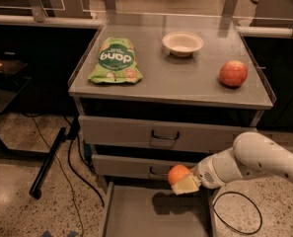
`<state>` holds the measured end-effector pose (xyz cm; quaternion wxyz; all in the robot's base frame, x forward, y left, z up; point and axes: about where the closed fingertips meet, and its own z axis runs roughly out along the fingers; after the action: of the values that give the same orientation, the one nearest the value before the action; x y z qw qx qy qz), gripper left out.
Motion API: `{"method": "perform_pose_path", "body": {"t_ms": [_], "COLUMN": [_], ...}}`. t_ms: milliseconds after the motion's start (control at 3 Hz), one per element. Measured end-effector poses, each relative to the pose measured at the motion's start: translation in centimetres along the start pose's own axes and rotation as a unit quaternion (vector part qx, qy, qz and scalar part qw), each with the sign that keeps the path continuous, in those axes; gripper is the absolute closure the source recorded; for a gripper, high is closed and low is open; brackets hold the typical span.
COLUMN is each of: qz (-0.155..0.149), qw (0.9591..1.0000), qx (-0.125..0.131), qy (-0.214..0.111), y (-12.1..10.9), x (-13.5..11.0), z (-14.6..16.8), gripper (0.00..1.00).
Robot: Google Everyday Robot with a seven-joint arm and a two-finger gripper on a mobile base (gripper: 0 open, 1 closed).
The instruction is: Place orange into bottom drawer
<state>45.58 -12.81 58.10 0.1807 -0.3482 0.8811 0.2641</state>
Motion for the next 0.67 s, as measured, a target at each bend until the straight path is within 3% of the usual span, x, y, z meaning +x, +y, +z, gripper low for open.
{"method": "perform_pose_path", "body": {"t_ms": [333, 667], "qz": [0.039, 0.041], "qw": [0.9991, 0.9991], "qx": [-0.012, -0.013], "qy": [-0.008, -0.008], "y": [-2.19, -2.23], "x": [1.77, 1.87], "z": [3.35, 3.48], "gripper": [1.0, 1.0]}}
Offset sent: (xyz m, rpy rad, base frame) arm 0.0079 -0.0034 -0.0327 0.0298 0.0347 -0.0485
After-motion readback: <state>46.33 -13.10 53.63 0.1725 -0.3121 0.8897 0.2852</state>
